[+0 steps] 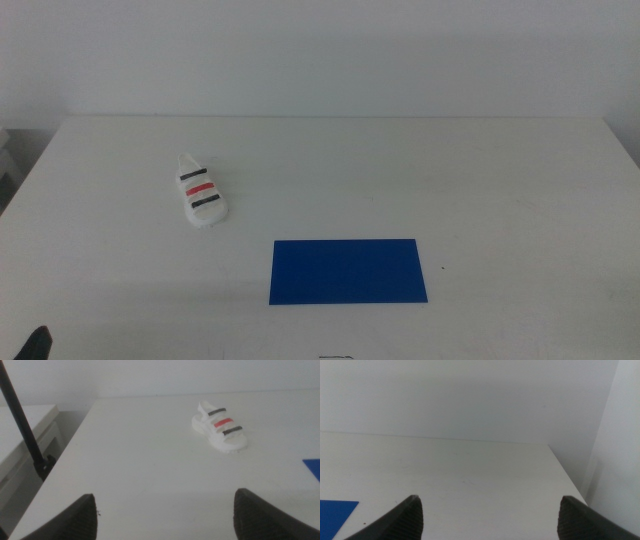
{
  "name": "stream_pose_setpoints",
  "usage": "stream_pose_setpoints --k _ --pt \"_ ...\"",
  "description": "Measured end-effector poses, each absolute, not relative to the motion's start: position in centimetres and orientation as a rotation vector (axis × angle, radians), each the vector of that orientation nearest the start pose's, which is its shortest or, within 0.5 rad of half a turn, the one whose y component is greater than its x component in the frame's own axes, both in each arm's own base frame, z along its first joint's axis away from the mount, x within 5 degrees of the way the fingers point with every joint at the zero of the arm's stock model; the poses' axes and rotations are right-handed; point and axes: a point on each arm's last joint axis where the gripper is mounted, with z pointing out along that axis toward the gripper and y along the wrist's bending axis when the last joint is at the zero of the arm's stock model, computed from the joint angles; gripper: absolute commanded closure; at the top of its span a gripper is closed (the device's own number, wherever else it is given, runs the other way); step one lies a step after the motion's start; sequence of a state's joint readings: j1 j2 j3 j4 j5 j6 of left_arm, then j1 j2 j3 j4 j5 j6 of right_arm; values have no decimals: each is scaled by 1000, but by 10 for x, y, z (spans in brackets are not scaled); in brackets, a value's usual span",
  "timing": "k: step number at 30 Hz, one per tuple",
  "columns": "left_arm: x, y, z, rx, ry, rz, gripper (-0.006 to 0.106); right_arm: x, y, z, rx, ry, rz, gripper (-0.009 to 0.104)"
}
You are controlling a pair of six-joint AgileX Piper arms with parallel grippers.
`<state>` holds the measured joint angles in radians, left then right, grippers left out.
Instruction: Use one arm to grab the shoe from the table and place it on the mat.
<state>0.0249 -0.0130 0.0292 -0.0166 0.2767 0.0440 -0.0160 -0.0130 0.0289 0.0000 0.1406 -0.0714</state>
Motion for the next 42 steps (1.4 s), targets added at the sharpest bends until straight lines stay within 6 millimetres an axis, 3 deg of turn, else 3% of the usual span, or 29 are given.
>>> stream_pose_setpoints --k 4,8,15,20,30,34,42 --pt "53 1 191 8 1844 32 7 56 -1 191 -45 1640 -67 1" --pt "58 1 235 10 1969 27 7 56 -1 191 -45 1640 -67 1" --pt "86 1 314 13 2099 19 7 56 -1 191 -45 1640 -67 1" --pt "109 3 348 13 2095 36 7 56 -1 191 -45 1640 -67 1" --pt "164 5 358 -156 2252 -18 7 56 -1 191 -45 1640 -67 1" --pt "197 0 365 -189 2329 -32 7 56 -1 191 -45 1640 -67 1" --pt "297 -45 358 -276 2476 72 7 56 -1 191 -45 1640 -67 1"
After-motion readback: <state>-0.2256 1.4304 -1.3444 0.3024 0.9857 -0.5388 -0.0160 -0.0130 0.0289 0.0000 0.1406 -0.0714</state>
